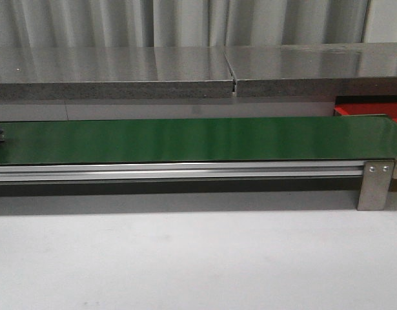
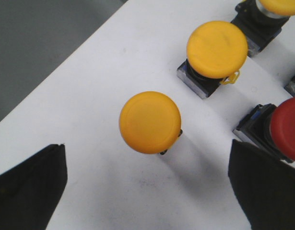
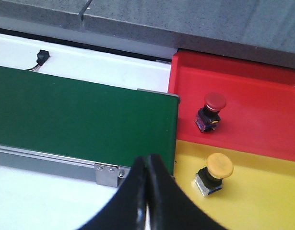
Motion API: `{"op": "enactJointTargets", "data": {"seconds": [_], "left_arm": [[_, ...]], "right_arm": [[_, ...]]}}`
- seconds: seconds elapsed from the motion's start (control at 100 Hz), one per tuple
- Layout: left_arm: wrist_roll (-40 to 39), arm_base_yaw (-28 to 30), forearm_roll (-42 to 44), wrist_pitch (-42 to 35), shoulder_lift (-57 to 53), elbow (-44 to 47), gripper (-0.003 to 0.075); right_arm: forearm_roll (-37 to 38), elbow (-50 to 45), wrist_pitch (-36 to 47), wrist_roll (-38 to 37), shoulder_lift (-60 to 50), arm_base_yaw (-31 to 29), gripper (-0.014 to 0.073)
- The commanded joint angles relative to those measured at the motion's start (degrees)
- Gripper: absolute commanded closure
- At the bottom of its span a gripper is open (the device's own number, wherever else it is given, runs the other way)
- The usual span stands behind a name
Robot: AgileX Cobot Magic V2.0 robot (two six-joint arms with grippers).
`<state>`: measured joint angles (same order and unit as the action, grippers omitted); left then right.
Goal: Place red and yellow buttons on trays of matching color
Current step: 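Lower the red button onto the belt start and open the left gripper, then grasp a yellow mushroom button with the left gripper and lift it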
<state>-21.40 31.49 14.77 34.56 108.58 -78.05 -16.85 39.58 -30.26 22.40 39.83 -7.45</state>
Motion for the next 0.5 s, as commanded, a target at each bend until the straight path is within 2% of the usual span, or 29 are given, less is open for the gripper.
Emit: {"op": "enactJointTargets", "data": {"seconds": [0.0, 0.49], "left_arm": [[-0.06, 0.21, 1.06, -3.89, -1.66, -1.75, 0.0061], [-0.06, 1.33, 1.92, -10.42, 2.99, -2.24, 0.0061]], "right_arm": [[-0.68, 1.51, 3.70, 0.50, -0.22, 0.00, 0.0662], [-0.68, 1.51, 3.70, 0.50, -0.22, 0.00, 0.0662]]}}
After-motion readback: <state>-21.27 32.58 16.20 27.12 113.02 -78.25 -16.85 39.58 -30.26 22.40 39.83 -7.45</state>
